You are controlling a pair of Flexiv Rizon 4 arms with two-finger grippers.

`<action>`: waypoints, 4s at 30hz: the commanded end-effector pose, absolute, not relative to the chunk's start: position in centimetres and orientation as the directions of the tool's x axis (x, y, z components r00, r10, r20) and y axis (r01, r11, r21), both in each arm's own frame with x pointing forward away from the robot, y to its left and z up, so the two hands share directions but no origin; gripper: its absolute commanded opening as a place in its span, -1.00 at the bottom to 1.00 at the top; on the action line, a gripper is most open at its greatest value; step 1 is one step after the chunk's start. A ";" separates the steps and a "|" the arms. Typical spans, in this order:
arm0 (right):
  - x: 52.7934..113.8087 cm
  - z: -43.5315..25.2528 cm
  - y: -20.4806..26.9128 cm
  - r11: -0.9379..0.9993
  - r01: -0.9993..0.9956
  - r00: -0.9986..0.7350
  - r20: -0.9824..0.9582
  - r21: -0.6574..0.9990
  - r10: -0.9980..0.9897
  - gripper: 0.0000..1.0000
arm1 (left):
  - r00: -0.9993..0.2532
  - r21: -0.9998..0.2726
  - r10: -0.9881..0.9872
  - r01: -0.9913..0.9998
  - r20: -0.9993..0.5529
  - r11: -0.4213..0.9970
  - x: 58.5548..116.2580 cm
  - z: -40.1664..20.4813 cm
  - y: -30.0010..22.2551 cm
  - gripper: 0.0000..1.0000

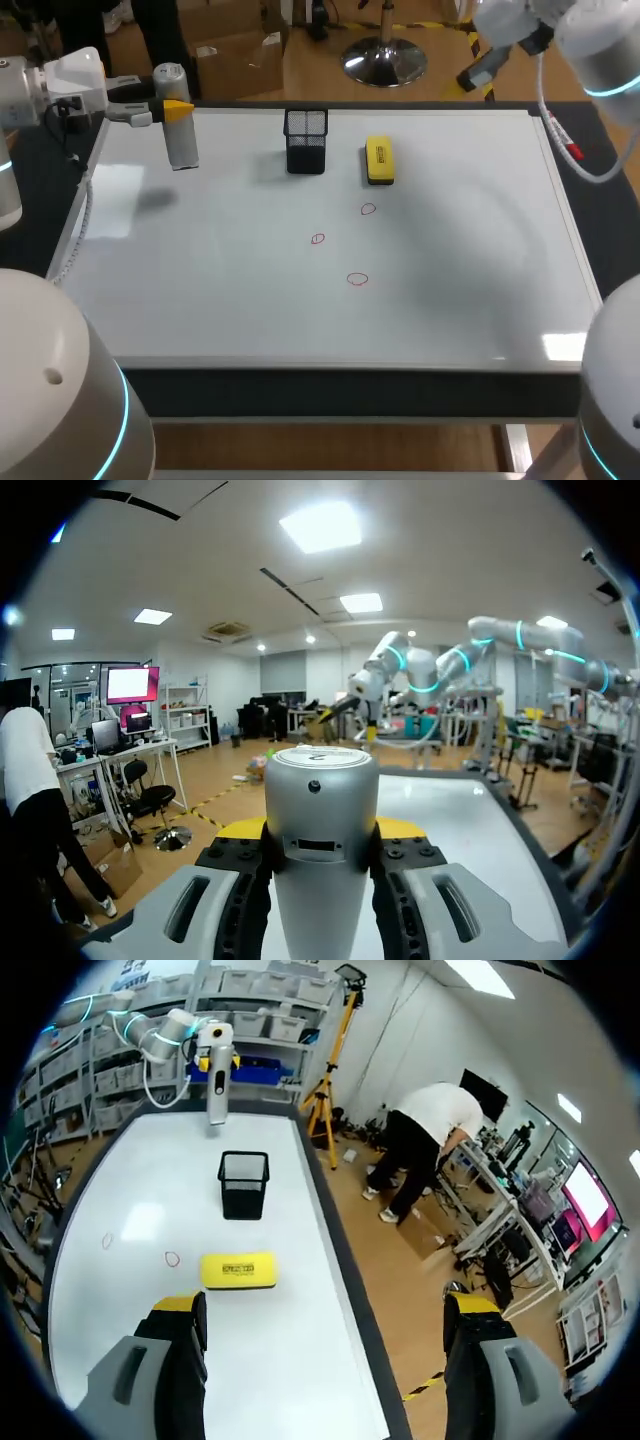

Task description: Pick up the inspection probe, press it on each red-marked spot on the whiteboard one by one, put down the probe, pick up the eraser, and wipe off all the red marks.

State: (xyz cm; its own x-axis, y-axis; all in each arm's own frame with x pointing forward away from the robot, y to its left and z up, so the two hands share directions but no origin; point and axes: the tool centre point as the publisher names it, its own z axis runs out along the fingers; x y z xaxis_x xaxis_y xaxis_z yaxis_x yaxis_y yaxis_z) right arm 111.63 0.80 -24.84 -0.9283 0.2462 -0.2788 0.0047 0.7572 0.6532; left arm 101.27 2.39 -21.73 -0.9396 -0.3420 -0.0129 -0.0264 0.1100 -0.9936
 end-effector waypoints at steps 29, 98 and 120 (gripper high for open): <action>112.4 -25.4 2.8 0.957 -0.285 -0.948 0.134 0.048 -0.289 1.00 | -0.939 -0.994 -0.344 -0.026 -0.014 0.110 101.2 -21.6 2.4 -1.00; 105.0 -40.5 9.8 0.044 -0.990 -0.044 0.005 0.132 -0.999 1.00 | -0.939 -0.994 -0.344 -0.026 -0.014 0.110 101.2 -21.6 2.4 -1.00; 106.6 -42.1 10.3 0.058 -0.988 -0.057 0.011 0.140 -0.998 1.00 | -0.939 -0.994 -0.344 -0.026 -0.014 0.110 101.2 -21.6 2.4 -1.00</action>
State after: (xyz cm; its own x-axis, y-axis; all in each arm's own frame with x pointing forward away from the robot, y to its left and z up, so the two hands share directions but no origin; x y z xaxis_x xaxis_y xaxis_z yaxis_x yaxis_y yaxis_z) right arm 106.09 10.15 -42.08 -0.0609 -0.9981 0.0045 -0.9895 0.0609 0.1314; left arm 101.25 2.42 -21.74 -0.9395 -0.3424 -0.0132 -0.0259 0.1093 -0.9937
